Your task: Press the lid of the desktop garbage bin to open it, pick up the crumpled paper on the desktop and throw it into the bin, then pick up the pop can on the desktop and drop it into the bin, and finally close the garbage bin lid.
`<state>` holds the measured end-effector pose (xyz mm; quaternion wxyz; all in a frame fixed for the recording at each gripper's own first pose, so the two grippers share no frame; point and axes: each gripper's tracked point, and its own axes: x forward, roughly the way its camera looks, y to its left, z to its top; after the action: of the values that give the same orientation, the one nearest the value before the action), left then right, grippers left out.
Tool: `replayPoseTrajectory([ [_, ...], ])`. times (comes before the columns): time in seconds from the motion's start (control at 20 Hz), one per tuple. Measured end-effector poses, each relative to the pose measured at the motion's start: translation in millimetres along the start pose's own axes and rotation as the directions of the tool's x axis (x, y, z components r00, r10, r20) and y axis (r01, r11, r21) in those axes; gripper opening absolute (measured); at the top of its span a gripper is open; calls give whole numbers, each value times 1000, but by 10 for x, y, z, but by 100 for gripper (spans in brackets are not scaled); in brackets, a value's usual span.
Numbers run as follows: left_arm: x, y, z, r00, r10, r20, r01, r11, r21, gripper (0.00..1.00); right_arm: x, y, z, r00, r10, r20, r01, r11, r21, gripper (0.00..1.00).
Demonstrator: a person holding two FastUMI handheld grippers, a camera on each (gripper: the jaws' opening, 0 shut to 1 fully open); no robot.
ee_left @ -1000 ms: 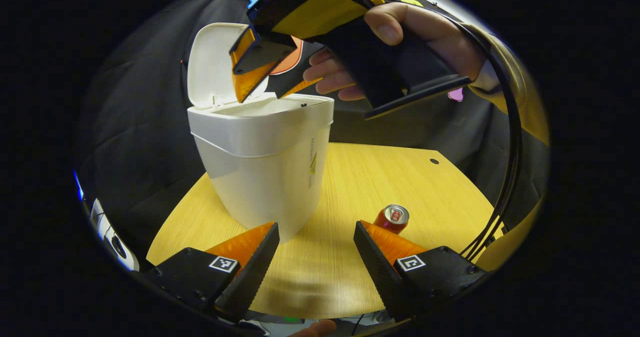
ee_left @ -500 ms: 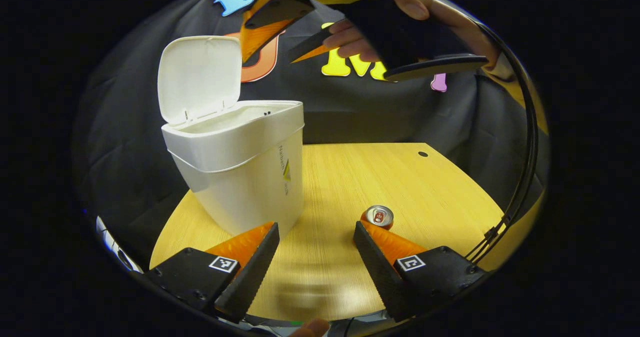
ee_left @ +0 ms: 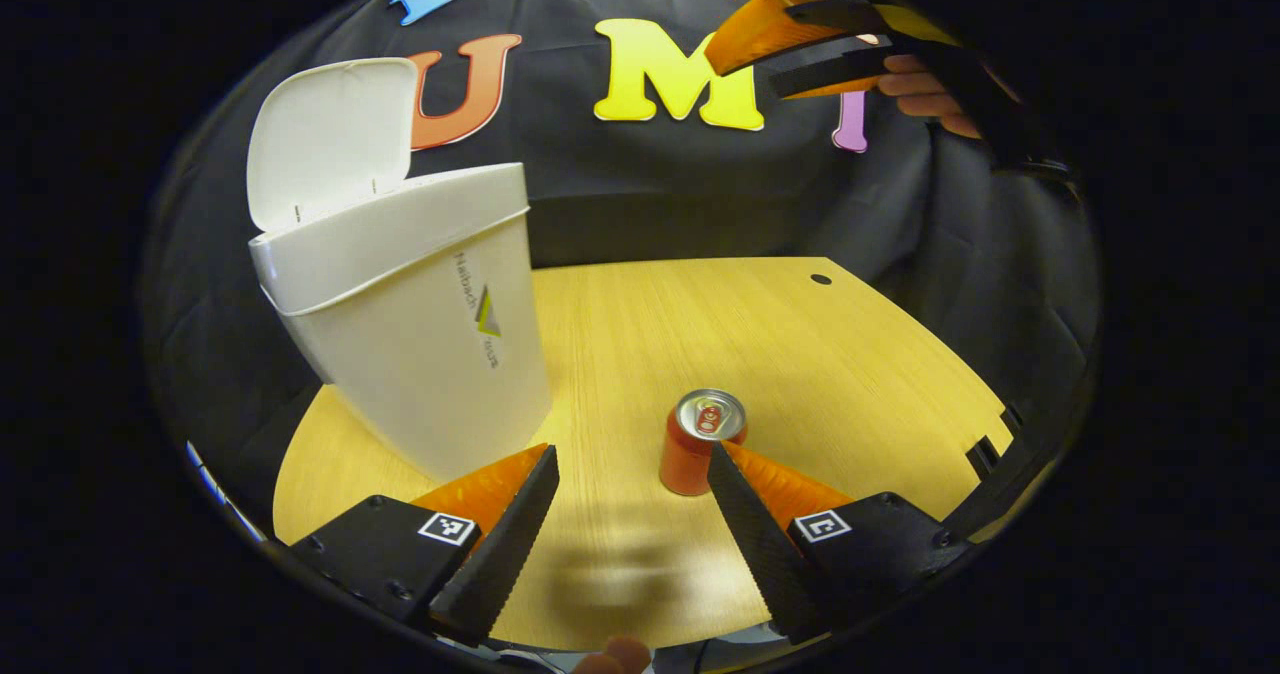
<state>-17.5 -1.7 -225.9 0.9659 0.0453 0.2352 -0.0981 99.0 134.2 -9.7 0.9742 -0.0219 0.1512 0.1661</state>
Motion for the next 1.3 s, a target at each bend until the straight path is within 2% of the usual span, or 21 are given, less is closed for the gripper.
replayPoseTrajectory([
  [0.15,148,-196,-83,999,-31,-10,31,999,14,99,-324,-394,-252,997,-80,-14,81,995,51,94],
  [0.3,317,-311,-183,998,-50,-24,50,999,18,99,-594,-729,-551,988,-147,-53,149,989,26,95],
  [0.5,576,-361,-295,997,-67,-45,68,998,6,99,-642,-1026,-617,976,-206,-73,210,977,46,94],
  [0.65,800,-383,-353,995,-88,-53,88,996,5,100,-643,-1133,-690,966,-237,-99,243,968,54,95],
  [0.9,1169,-332,-434,994,-76,-74,76,997,-2,100,-643,-1234,-896,951,-268,-152,275,961,27,95],
  [1.2,1336,-382,-561,990,-69,-123,65,997,-35,97,-670,-1367,-956,942,-288,-173,300,953,44,94],
  [1.25,1318,-399,-562,989,-74,-127,70,997,-30,100,-654,-1399,-989,939,-293,-182,307,950,52,95],
  [1.3,1340,-412,-552,989,-74,-125,72,997,-23,89,-648,-1444,-1016,936,-297,-190,314,947,63,95],
])
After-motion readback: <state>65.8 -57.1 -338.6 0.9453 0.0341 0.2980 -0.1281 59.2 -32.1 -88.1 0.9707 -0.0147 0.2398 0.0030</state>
